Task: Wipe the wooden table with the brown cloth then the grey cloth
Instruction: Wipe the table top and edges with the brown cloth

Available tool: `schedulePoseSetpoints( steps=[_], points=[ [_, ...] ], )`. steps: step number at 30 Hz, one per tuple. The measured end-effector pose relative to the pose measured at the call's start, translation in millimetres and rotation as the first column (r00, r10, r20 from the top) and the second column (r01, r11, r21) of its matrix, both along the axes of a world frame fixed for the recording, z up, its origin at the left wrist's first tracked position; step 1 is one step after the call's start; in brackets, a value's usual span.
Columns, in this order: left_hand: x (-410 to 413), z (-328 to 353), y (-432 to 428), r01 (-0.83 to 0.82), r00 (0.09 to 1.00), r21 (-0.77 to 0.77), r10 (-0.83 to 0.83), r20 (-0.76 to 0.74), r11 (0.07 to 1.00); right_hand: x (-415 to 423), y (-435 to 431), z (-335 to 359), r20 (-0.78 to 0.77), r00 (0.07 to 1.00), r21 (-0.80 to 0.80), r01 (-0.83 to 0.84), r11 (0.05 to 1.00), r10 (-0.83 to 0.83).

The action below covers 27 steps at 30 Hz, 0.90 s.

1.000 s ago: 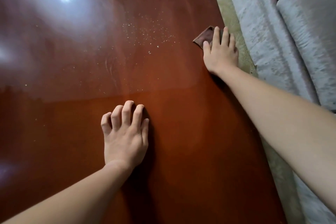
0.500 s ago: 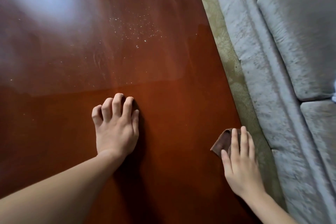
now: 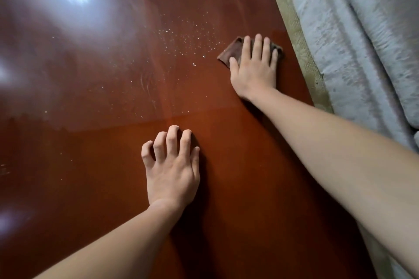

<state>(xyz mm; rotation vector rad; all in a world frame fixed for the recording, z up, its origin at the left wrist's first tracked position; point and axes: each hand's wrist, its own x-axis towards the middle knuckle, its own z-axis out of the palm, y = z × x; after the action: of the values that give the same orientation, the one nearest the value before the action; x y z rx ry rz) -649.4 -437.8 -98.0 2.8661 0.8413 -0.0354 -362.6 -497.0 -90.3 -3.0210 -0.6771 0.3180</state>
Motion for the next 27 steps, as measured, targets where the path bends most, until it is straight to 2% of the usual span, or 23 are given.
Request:
schedulePoseSetpoints(
  steps=[4, 8, 13, 17, 19, 24, 27],
  points=[
    [-0.5, -0.7, 0.0, -0.002, 1.000, 0.010, 0.002, 0.000, 1.000, 6.6, 15.3, -1.7, 0.006, 0.998, -0.019, -0.061, 0.998, 0.061],
    [-0.6, 1.5, -0.2, -0.009, 1.000, 0.002, 0.009, 0.005, 1.000, -55.1, -25.1, -0.6, 0.044, 0.975, -0.013, -0.217, 0.976, 0.217],
    [-0.3, 3.1, 0.5, -0.010, 1.000, -0.015, 0.011, 0.027, 1.000, -148.3, -80.0, 7.1, -0.009, 0.931, -0.044, -0.364, 0.930, 0.364],
    [-1.8, 2.3, 0.7, 0.006, 0.999, -0.014, -0.005, 0.040, 1.000, -141.8, -81.3, 5.4, -0.028, 0.901, -0.032, -0.434, 0.900, 0.433],
    [-1.5, 2.2, 2.1, 0.007, 0.999, -0.025, -0.006, 0.033, 1.000, -111.2, -58.7, 2.1, -0.006, 0.910, -0.022, -0.414, 0.910, 0.414],
    [-2.8, -0.3, 2.2, 0.032, 0.997, -0.026, -0.030, 0.068, 0.999, -17.0, 38.9, -2.1, 0.030, 0.992, -0.015, -0.118, 0.993, 0.118],
    [-2.3, -1.5, 1.8, 0.019, 0.994, -0.042, -0.015, 0.107, 0.999, -11.3, 57.4, -1.2, 0.030, 0.994, -0.033, -0.108, 0.994, 0.109]
  ],
)
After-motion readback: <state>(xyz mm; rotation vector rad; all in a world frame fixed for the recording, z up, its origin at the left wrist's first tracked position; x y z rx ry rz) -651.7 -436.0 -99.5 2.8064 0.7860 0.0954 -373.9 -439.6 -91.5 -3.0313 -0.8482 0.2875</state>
